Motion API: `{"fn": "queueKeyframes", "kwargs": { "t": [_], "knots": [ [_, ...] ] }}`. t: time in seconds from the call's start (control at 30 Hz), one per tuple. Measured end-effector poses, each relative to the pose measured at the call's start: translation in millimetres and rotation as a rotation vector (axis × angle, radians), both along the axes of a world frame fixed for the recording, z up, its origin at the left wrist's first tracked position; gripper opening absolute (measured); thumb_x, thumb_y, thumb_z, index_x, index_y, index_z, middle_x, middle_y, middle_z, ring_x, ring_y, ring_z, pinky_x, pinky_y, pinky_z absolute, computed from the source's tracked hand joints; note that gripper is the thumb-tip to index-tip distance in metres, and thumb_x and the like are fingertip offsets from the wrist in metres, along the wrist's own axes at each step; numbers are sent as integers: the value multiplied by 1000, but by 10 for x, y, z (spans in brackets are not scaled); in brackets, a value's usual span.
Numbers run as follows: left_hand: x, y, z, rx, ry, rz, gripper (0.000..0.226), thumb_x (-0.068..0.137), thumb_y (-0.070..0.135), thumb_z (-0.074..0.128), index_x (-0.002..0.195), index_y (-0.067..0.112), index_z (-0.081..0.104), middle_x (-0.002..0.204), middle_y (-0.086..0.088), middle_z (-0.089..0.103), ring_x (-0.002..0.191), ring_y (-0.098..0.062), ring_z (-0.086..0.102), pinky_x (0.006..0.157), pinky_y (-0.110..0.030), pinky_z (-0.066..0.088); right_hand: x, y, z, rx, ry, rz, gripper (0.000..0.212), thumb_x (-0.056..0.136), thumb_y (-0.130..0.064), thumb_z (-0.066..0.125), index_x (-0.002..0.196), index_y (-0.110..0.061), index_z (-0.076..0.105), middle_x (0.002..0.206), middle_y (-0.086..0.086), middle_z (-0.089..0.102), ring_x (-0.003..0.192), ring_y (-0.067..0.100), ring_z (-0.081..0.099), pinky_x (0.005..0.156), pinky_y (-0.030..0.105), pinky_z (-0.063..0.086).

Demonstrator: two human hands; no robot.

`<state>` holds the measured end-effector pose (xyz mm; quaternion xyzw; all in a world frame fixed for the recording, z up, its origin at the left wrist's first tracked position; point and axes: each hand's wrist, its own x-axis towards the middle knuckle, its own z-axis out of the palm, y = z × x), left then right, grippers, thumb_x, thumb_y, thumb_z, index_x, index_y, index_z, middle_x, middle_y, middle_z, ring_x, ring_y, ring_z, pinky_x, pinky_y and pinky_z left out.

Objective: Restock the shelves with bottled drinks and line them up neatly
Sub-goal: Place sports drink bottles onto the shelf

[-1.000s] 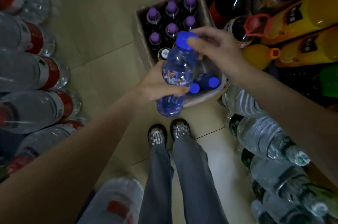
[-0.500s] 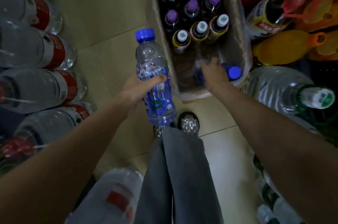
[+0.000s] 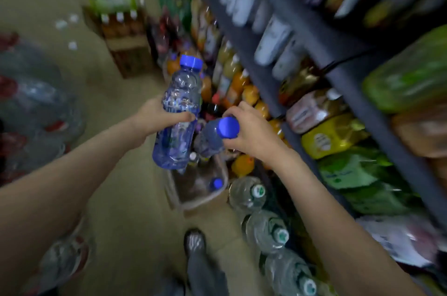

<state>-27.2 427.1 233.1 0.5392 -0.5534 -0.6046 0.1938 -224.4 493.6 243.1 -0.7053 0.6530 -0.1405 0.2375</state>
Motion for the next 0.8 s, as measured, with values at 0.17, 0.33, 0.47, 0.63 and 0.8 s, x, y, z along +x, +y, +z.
{"fn": "queueKeyframes", "kwargs": {
  "t": [0.17,0.33,0.47,0.63,0.8],
  "knots": [
    [-235,352,1372,-133,116,-109,31,65,26,81,91,23,64,83,2,70,71,-12,66,68,-24,54,-314,939,1689,-346,-212,-255,41,59,-19,80,98,-17,65,91,6,56,88,21,57,83,29,43],
    [-688,1063,2563,-234,268,-293,35,64,20,82,93,18,63,81,2,73,71,-12,69,71,-29,55,-516,2076,3038,-668,-728,-544,34,54,-23,79,85,-23,65,80,-7,68,77,8,59,77,25,47],
    [-1210,1819,3229,-311,375,-477,25,74,8,72,95,15,62,82,2,71,63,-3,66,59,-15,53,-650,3012,3681,-908,-930,-698,18,64,-18,73,80,-15,66,73,-1,68,69,16,61,72,34,51],
    [-1898,3034,3668,-322,484,-734,18,78,3,67,82,19,62,63,12,70,57,0,64,50,-14,49,-979,4379,3990,-1060,-1153,-965,8,83,-8,63,75,-8,60,56,1,65,49,14,62,56,28,53],
    [-2628,4506,3699,-316,543,-877,19,74,7,73,86,19,64,72,8,71,59,-2,65,51,-15,48,-1225,5960,4109,-1189,-994,-1141,6,80,-8,67,80,-5,62,63,5,67,54,16,64,60,31,55]
  ]
}}
